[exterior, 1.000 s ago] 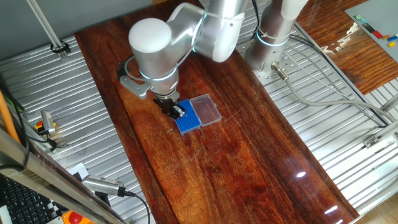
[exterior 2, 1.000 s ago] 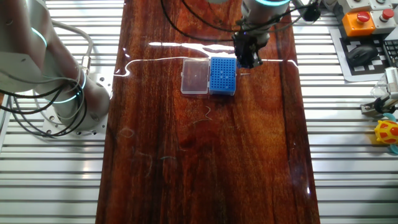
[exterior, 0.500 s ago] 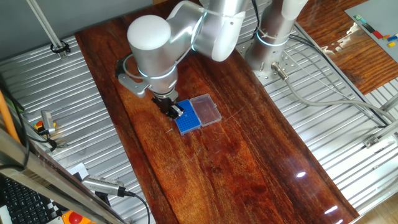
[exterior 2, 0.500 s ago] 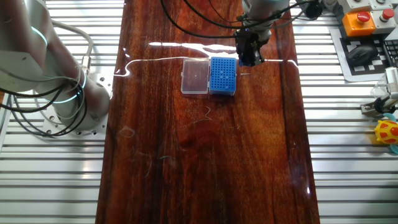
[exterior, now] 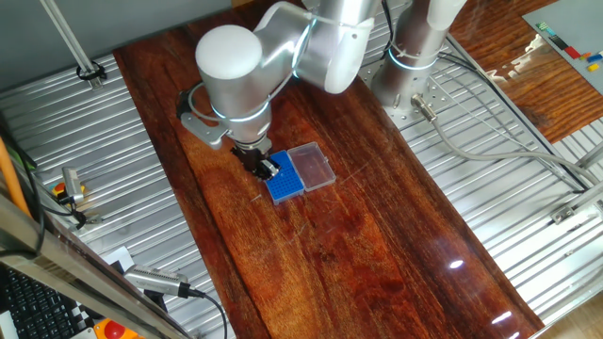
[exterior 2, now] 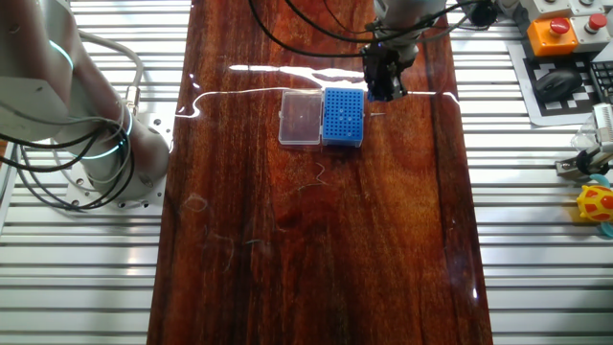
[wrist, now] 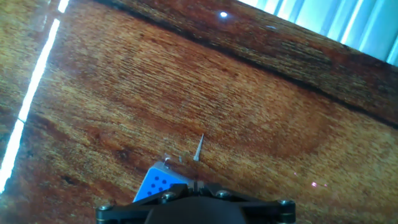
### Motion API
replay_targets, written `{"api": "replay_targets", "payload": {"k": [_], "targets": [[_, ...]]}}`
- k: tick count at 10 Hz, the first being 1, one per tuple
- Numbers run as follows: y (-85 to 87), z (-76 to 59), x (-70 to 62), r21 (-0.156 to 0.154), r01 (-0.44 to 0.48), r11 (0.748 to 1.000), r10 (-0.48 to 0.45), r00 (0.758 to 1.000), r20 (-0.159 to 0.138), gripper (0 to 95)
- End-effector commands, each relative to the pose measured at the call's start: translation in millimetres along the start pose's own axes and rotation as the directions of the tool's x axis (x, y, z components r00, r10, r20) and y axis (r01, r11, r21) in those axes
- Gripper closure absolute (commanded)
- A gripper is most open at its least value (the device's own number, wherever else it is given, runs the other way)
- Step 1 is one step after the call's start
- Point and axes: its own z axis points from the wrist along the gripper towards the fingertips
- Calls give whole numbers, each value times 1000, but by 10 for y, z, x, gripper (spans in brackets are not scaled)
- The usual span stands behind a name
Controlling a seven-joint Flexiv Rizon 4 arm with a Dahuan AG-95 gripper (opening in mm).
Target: Insert a small pipette tip into the holder for small pipette tips
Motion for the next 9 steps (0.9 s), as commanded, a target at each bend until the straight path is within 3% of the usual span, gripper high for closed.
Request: {"api": "replay_targets", "payload": {"k": [1, 4, 5, 7, 9], "targets": [[-34, 78, -34, -4, -5, 1000, 5, 1000, 3, 950], [-72, 225, -118, -7, -7, 1000, 7, 1000, 7, 950], [-67, 264, -149, -6, -6, 1000, 6, 1000, 7, 760], [-77, 359, -199, -3, -3, 1000, 3, 1000, 7, 760], [-77, 359, -199, -7, -4, 1000, 4, 1000, 14, 760]]}}
